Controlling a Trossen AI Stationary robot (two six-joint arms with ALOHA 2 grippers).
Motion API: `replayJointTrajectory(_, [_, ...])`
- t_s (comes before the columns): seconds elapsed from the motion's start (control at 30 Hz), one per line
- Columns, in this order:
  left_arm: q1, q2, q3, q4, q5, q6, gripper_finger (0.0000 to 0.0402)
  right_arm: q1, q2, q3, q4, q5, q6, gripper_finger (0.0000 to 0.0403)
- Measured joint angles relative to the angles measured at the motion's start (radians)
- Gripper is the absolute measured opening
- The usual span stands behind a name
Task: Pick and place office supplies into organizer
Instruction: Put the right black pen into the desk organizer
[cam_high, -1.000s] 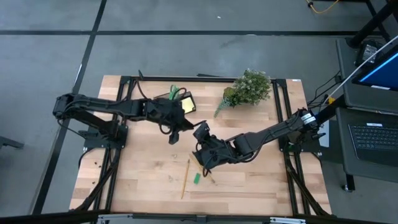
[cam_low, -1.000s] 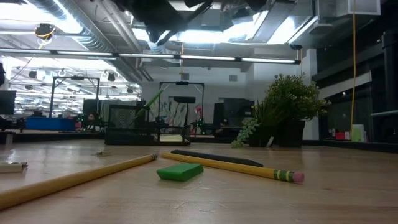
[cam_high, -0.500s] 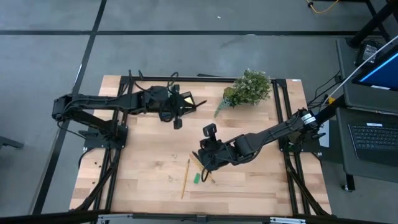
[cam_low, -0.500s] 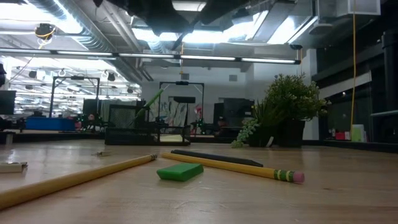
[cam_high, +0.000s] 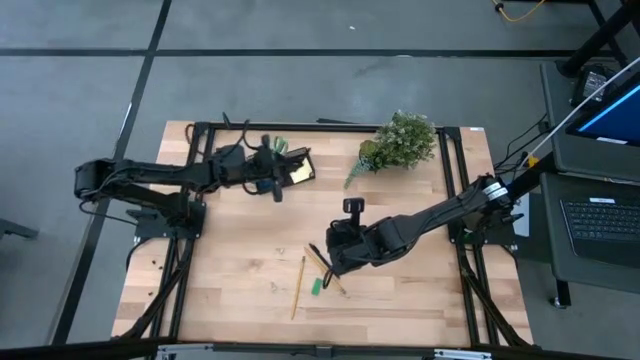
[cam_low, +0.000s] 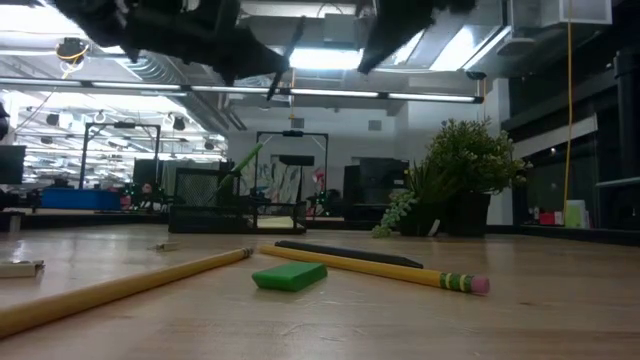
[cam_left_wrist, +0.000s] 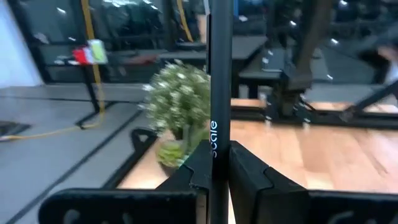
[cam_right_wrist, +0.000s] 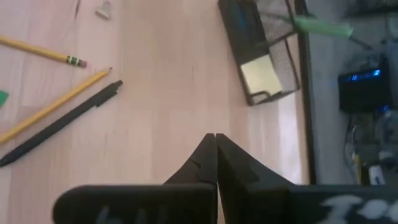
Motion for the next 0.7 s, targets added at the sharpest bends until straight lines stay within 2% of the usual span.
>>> replayJointTrajectory(0.27, [0.010, -0.152, -0.115, -0.002, -0.125, 0.027, 0.0022, -0.011, 0.001, -0.119, 0.076, -0.021, 0.143, 0.0001])
replayJointTrajectory(0.4, [0.011, -0.209, -0.191, 0.016, -0.240, 0.051, 0.0022, -0.017, 0.001, -0.164, 0.143, -0.050, 0.159, 0.0001])
replayJointTrajectory(0.7, [0.046, -0.244, -0.407, 0.292, -0.371, 0.042, 0.0022, -0.017, 0.001, -0.186, 0.240, -0.063, 0.126, 0.0002])
